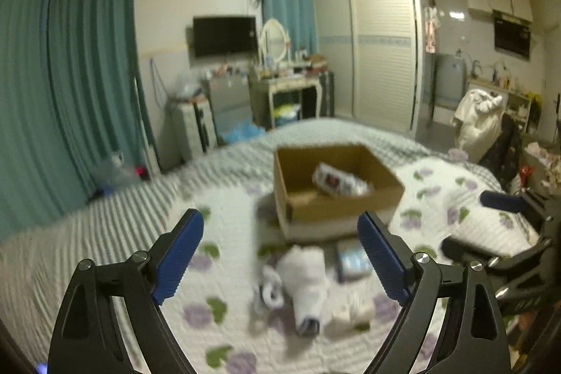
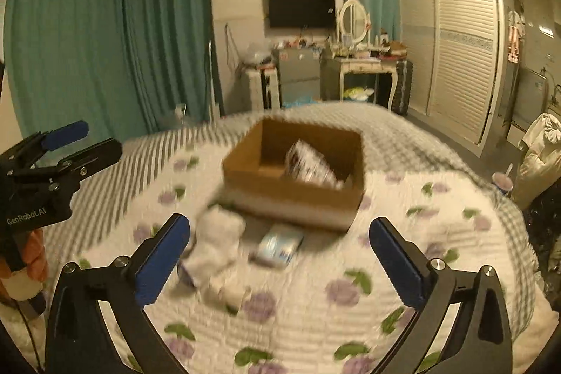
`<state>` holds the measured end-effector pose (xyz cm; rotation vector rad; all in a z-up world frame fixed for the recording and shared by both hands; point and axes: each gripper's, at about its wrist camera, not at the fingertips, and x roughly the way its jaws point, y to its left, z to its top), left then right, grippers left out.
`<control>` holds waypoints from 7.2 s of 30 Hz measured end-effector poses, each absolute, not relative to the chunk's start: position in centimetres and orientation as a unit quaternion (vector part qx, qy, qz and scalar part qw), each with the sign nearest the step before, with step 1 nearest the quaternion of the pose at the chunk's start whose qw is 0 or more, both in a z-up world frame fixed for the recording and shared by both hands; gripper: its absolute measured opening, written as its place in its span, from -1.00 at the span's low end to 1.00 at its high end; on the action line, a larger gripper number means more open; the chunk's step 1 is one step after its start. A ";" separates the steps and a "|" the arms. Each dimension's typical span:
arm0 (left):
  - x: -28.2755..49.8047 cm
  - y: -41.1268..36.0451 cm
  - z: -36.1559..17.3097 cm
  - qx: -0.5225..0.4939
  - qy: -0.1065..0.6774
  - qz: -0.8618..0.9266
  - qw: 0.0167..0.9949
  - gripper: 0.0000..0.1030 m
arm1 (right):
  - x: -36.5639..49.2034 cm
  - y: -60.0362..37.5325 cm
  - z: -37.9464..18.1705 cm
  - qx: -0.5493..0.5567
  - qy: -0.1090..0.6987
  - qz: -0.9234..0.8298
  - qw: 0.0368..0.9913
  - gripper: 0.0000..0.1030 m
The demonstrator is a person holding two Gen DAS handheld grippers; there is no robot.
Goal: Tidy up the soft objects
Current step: 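Grasp the white sock with the left gripper while right grasps the gloves bundle, then lower the sock and gloves bundle into the box and open both grippers, then grasp the white pipe-cleaner toy with the left gripper while right grasps blue tissue pack, then drop the pipe-cleaner toy and blue tissue pack into the box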
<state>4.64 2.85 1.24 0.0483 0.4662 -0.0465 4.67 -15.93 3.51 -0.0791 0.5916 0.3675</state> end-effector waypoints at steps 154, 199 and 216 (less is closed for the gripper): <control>11.3 3.3 -14.1 -0.010 0.381 -0.022 0.924 0.64 | 13.0 -13.8 -6.1 -0.028 0.366 0.169 0.915 1.00; 8.2 -1.3 -3.0 -0.018 0.318 -0.073 0.945 -0.28 | 8.1 -14.8 1.7 -0.080 0.295 0.196 0.932 0.02; 19.0 -3.4 1.4 0.012 0.263 -0.063 0.963 -0.28 | 18.9 -15.4 12.2 -0.069 0.208 0.212 0.952 0.02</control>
